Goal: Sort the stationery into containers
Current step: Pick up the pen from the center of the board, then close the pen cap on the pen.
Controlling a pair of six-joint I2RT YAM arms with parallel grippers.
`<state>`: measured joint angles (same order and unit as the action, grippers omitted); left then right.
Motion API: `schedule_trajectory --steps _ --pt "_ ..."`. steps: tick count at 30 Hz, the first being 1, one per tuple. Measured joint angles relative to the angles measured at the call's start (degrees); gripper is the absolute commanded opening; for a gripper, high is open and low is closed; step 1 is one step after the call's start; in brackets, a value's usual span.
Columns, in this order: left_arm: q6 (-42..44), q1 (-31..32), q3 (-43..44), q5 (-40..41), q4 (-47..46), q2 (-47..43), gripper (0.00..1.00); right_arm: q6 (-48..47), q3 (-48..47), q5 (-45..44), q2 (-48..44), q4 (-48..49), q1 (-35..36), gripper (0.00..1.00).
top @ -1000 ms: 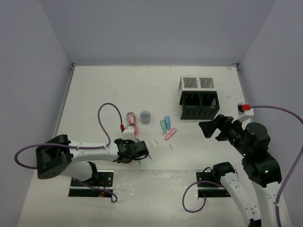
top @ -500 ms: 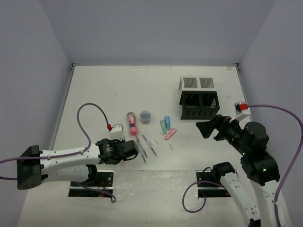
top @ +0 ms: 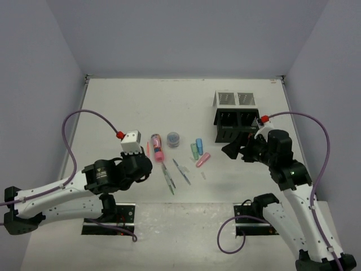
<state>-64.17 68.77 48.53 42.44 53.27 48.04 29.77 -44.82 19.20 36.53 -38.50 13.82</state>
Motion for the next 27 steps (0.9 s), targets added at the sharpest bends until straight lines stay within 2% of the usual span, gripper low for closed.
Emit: schedule_trajectory --steps 4,11,20,27 --pt "7.15 0.0 3.17 1.41 -0.84 -2.61 0.0 -0.22 1.14 -0.76 2.94 -0.04 2.83 0.84" --pt "18.83 0.0 4.31 1.88 -3.02 -6.53 0.0 0.47 1.06 -11.03 10.33 0.08 14.77 0.74" --pt "23.57 -0.02 0.86 1.73 -5.57 -19.42 0.0 1.85 -0.19 -20.94 25.5 0.38 27.36 0.6" --pt "25.52 0.0 -0.83 0.65 -8.36 -22.83 0.0 2.18 -2.42 -24.73 35.39 0.52 32.4 0.59"
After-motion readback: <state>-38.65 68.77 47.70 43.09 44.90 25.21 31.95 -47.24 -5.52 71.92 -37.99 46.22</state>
